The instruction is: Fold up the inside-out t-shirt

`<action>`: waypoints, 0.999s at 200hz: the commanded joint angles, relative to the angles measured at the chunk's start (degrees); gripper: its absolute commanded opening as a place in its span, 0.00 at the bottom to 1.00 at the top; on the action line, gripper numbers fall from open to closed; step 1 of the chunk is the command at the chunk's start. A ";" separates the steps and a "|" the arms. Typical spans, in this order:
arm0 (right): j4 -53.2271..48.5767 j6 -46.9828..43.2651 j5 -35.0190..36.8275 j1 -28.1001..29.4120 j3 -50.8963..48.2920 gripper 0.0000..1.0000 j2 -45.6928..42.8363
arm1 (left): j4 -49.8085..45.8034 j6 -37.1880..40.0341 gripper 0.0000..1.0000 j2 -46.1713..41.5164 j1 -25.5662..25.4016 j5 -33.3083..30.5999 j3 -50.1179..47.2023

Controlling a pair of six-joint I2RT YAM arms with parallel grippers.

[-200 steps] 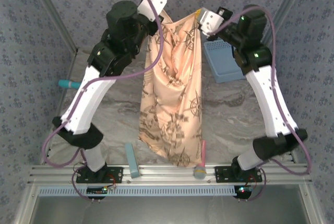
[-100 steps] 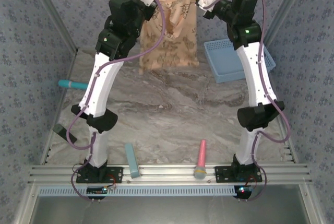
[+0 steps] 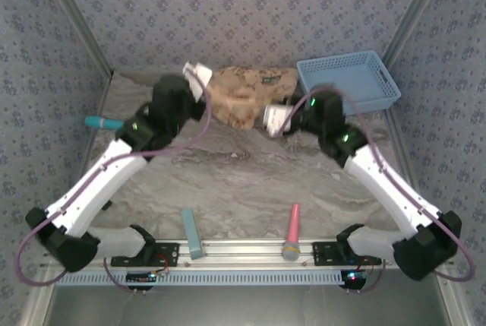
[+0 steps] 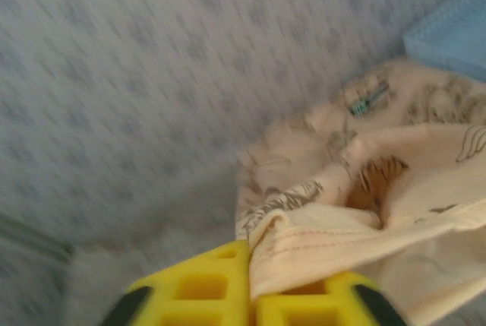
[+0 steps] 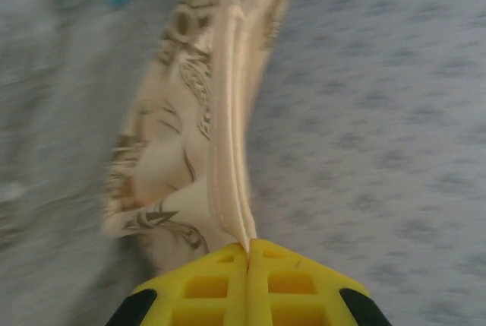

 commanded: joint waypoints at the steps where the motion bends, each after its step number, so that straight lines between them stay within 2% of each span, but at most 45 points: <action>1: -4.27 -0.84 7.53 8.14 -13.29 0.24 -7.91 | 2.71 -20.93 0.38 -6.62 -1.26 5.22 -15.48; 9: -9.18 0.80 7.05 10.92 -16.29 0.35 -11.12 | 1.31 -26.52 0.50 -9.21 -1.75 8.61 -20.80; 24: -16.72 6.05 5.48 15.21 -19.63 0.52 -16.82 | -0.47 -35.26 0.56 -15.07 -3.14 13.49 -28.18; 41: -19.22 9.75 10.05 19.52 -19.93 0.56 -20.71 | -1.07 -40.71 0.61 -21.84 -3.95 16.65 -32.73; 48: -19.50 11.28 11.43 19.59 -19.16 0.56 -21.54 | -1.66 -40.91 0.61 -23.39 -3.97 17.63 -32.49; 61: -15.72 15.56 13.10 18.05 -18.25 0.62 -21.43 | -3.43 -39.67 0.65 -23.64 -3.91 18.70 -29.68; 77: -6.89 23.44 8.32 15.30 -18.50 0.70 -18.87 | -7.18 -36.29 0.69 -20.35 -3.85 18.75 -23.89; 93: 4.44 38.24 5.39 12.75 -18.70 0.70 -12.39 | -10.78 -34.06 0.71 -15.05 -3.69 14.46 -18.68; 111: 4.90 47.37 5.69 10.95 -13.92 0.72 -2.51 | -10.08 -32.92 0.71 -7.96 -1.65 13.90 -15.54; 141: 11.36 55.93 7.57 10.18 -9.26 0.62 14.23 | -5.91 -35.97 0.68 4.00 2.35 14.83 -13.25; 156: 16.77 57.94 8.05 10.29 -8.38 0.48 21.45 | -4.18 -36.42 0.64 8.50 3.90 15.22 -12.56; 184: 26.24 60.54 8.80 11.06 -8.36 0.29 31.66 | -1.66 -37.17 0.61 14.43 7.46 18.41 -11.79; 200: 29.46 58.96 9.04 13.00 -9.88 0.26 35.29 | -0.23 -36.75 0.60 16.18 8.12 20.32 -12.32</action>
